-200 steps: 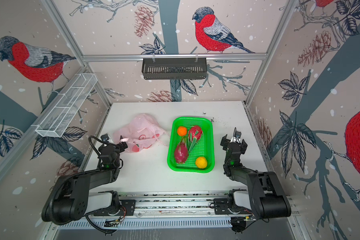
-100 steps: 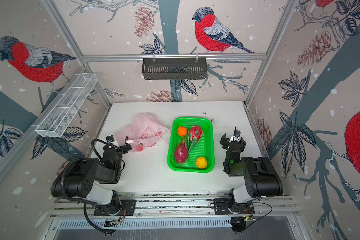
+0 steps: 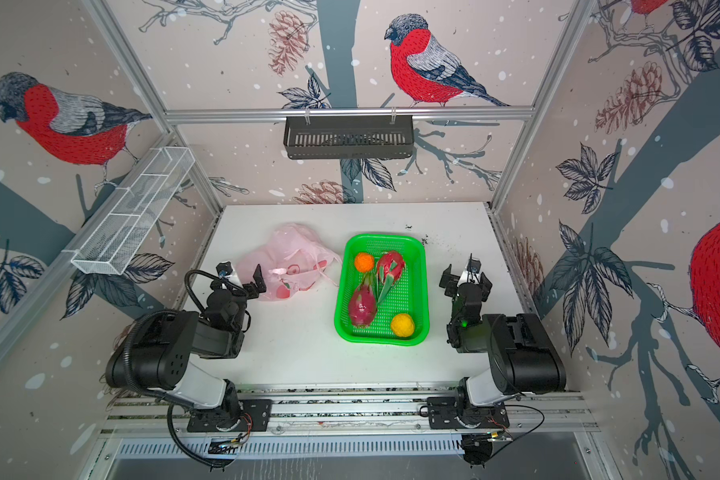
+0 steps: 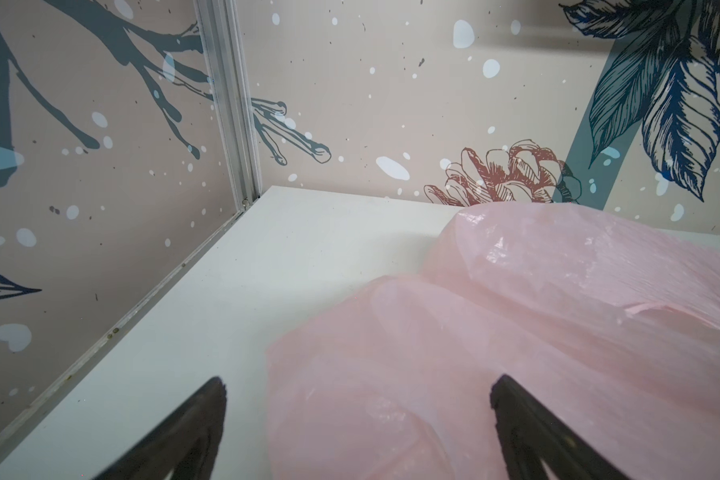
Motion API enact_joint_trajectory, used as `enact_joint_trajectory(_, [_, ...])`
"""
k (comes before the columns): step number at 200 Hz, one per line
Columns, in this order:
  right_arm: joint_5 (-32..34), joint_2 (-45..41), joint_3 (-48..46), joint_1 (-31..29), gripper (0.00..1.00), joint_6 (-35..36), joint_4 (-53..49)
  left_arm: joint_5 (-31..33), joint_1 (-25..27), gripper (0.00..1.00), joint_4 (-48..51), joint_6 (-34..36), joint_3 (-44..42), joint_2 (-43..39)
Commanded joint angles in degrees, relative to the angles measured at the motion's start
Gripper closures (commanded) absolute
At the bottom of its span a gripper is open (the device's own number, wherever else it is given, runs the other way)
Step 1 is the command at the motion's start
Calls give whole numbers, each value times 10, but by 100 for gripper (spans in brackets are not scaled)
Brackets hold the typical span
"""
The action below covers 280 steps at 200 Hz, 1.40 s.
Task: Untie the knot of the plastic bag and take out the fruit
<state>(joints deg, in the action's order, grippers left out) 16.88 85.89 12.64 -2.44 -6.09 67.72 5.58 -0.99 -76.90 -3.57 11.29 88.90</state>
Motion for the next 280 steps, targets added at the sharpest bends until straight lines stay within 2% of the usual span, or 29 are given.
enact_joint_trajectory(1, [-3, 0, 1, 1, 1, -2, 21, -7, 0, 1, -10, 10, 2, 0])
enact_joint_trajectory(280, [-3, 4, 8, 1, 1, -2, 14, -7, -1, 1, -11, 10, 2, 0])
